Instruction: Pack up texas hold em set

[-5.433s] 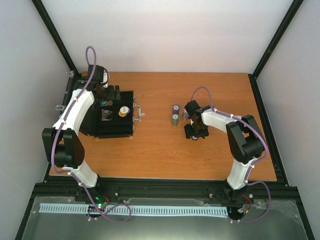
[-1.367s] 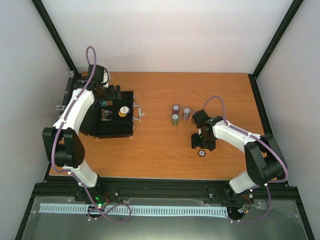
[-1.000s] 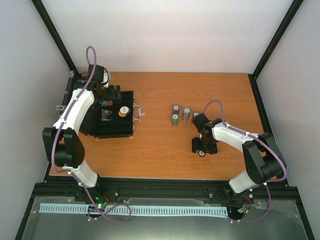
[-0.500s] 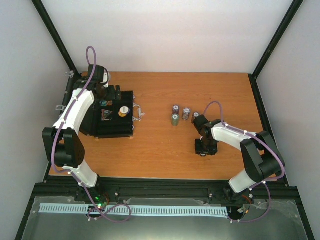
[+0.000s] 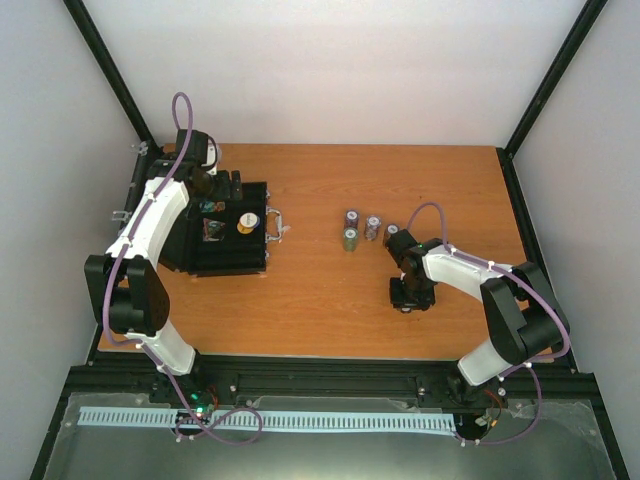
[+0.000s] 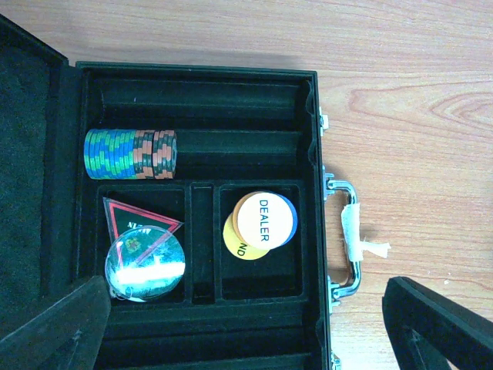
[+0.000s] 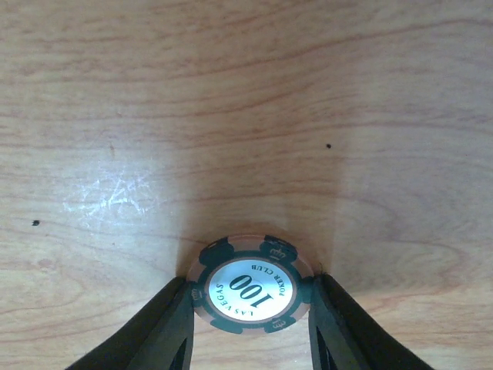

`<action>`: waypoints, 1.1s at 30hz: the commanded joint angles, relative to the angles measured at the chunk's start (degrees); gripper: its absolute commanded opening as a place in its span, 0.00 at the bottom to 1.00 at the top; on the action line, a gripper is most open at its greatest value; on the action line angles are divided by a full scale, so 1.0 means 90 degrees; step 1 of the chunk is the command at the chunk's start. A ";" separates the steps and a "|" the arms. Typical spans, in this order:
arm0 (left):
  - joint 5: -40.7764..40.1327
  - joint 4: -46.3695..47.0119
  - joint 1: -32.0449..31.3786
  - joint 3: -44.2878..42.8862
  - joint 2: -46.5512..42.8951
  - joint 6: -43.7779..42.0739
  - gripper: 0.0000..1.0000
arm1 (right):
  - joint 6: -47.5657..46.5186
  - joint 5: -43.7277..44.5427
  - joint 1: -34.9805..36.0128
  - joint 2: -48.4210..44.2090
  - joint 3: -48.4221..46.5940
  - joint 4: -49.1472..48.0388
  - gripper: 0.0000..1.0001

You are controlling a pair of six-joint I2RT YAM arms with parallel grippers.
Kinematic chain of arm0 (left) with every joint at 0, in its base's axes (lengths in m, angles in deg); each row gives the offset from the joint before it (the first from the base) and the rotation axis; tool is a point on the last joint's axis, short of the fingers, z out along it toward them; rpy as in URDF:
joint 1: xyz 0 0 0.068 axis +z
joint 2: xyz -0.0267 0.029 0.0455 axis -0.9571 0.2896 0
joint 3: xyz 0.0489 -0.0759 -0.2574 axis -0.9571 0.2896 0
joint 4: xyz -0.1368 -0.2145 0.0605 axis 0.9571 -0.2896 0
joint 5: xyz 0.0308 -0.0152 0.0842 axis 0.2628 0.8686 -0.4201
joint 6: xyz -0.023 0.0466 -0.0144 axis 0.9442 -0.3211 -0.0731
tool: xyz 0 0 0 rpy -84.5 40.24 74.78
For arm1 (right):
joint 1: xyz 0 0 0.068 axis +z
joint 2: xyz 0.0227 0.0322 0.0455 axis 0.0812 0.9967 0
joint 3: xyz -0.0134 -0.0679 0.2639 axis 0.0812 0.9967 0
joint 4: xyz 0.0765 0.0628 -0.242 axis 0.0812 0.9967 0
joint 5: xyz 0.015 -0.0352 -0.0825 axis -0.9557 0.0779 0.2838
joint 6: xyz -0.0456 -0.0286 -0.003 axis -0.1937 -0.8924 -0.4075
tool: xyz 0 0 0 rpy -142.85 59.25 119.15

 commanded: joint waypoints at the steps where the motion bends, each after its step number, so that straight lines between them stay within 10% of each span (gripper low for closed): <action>1: -0.0024 -0.0036 0.0046 -0.0052 -0.0061 0.0013 1.00 | -0.0019 -0.0252 0.0027 0.0183 0.0095 -0.0291 0.31; 18: 0.0002 -0.0044 0.0042 -0.0102 -0.0050 0.0051 1.00 | -0.0355 -0.0749 0.0147 -0.0217 -0.1047 0.0247 0.30; 25: -0.0023 -0.0054 0.0044 -0.0066 -0.0105 0.0043 1.00 | -0.0182 -0.0232 0.0139 -0.0316 -0.0816 0.0502 0.76; 33: -0.0023 -0.0059 0.0044 -0.0081 -0.0119 0.0035 1.00 | -0.0128 -0.0261 0.0141 0.0031 -0.0235 0.0258 0.80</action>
